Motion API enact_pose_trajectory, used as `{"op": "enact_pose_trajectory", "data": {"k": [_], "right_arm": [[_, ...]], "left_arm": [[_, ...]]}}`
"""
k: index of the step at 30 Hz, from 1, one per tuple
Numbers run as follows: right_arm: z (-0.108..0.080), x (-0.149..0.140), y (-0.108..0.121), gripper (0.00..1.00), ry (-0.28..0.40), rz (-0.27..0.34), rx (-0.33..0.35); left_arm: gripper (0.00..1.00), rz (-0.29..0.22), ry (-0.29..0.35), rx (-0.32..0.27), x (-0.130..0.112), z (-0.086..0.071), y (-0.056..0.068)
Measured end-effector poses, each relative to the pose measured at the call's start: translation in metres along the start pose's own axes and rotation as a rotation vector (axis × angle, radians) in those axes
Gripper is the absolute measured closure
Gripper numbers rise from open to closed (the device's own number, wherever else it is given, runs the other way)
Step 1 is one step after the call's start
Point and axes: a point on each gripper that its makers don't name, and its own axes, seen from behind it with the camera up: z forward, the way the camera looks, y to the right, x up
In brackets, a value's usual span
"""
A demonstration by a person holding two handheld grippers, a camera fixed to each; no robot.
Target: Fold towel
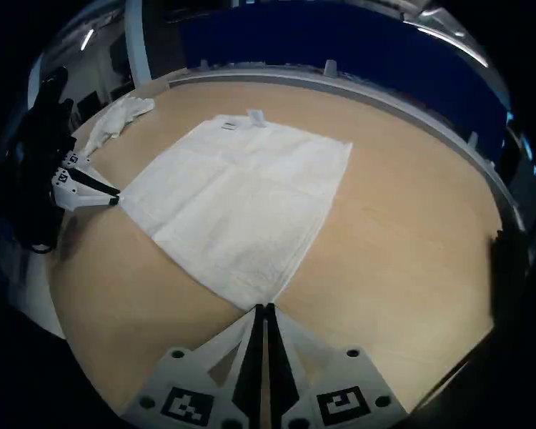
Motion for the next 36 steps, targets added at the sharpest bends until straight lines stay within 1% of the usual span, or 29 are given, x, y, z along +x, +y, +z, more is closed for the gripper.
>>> {"op": "enact_pose_trajectory", "data": {"k": [8, 18, 27, 33, 36], "right_arm": [[-0.006, 0.007, 0.000, 0.96, 0.019, 0.003, 0.005], [-0.019, 0.029, -0.001, 0.96, 0.067, 0.014, 0.016], [-0.038, 0.053, -0.002, 0.96, 0.114, 0.017, 0.013], [-0.055, 0.069, -0.003, 0.96, 0.143, 0.022, 0.013], [-0.066, 0.077, -0.004, 0.96, 0.160, 0.031, 0.014]], "left_arm": [[0.89, -0.026, 0.009, 0.006, 0.005, -0.006, -0.001], [0.90, -0.044, 0.036, 0.005, 0.020, -0.019, -0.001], [0.90, -0.078, 0.070, -0.002, 0.040, -0.036, -0.002], [0.90, -0.090, 0.076, -0.002, 0.046, -0.049, -0.004], [0.90, -0.100, 0.080, -0.004, 0.050, -0.058, -0.005]]}}
